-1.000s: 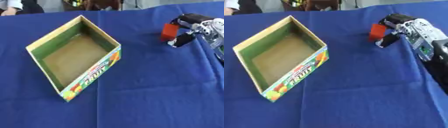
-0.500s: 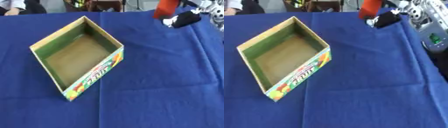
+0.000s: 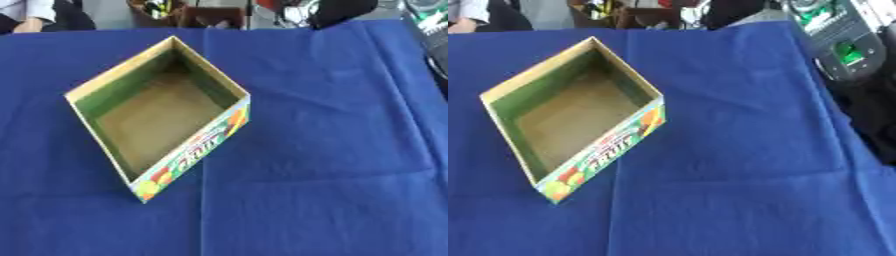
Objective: Pick up objects on the table and place them in the box.
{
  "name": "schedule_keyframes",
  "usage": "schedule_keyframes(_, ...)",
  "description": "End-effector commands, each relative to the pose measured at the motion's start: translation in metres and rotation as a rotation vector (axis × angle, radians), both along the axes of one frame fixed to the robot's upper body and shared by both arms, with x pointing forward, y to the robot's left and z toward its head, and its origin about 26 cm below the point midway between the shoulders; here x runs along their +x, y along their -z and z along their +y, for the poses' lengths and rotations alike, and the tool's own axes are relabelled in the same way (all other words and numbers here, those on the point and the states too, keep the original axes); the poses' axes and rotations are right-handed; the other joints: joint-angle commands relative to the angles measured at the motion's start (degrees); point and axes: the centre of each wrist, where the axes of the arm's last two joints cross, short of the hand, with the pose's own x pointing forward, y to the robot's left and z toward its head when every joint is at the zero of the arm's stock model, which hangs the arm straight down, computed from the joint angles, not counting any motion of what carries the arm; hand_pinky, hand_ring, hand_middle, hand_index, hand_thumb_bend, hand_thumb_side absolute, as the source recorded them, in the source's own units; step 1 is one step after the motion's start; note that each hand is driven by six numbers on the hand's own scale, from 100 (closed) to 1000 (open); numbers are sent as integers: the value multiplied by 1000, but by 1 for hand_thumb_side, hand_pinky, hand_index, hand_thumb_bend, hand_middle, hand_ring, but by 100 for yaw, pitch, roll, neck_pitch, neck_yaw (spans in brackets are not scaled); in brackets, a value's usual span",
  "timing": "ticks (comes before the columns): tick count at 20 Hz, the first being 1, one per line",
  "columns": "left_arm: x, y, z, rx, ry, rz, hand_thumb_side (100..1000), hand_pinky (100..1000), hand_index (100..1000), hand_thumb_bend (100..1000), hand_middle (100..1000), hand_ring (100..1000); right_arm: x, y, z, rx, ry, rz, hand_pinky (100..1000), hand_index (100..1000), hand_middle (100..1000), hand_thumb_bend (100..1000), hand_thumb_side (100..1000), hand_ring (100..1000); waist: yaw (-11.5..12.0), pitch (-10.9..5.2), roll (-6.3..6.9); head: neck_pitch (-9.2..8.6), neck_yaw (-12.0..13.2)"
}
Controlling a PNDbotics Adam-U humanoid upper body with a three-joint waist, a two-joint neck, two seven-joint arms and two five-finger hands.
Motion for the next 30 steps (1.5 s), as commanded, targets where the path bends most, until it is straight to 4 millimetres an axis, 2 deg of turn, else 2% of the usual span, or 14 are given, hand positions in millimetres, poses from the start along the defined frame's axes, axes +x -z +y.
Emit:
schedule_keyframes(1,-3,-10,-1,25,13,-33,1000,624,922,100,804,829,0,-6,20,-4,-55,-2,602,467,402,100,472,621,45,-147,-13,-44,-60)
schedule_keyframes(9,-2,-14,-4,17,28,-52,1000,626,922,100,803,828,14,11,66,-18,-134,56,595,463,398,100,463,618,177,-122,-65,-70,-175)
schedule_keyframes(17,-2,-16,-3,-6,21,-76,1000,628,920,100,801,829,30,43,104,-26,-153,102,583,457,393,100,457,606,257,-123,-73,-80,-228)
schedule_keyframes(22,-2,-16,-4,-9,24,-84,1000,629,920,100,801,828,38,65,120,-40,-128,103,580,456,392,100,451,602,267,-123,-74,-112,-233)
schedule_keyframes(30,-2,-17,-4,-7,25,-85,1000,627,919,100,799,827,46,87,128,-115,-110,131,588,458,396,100,437,601,272,-100,-102,-101,-221)
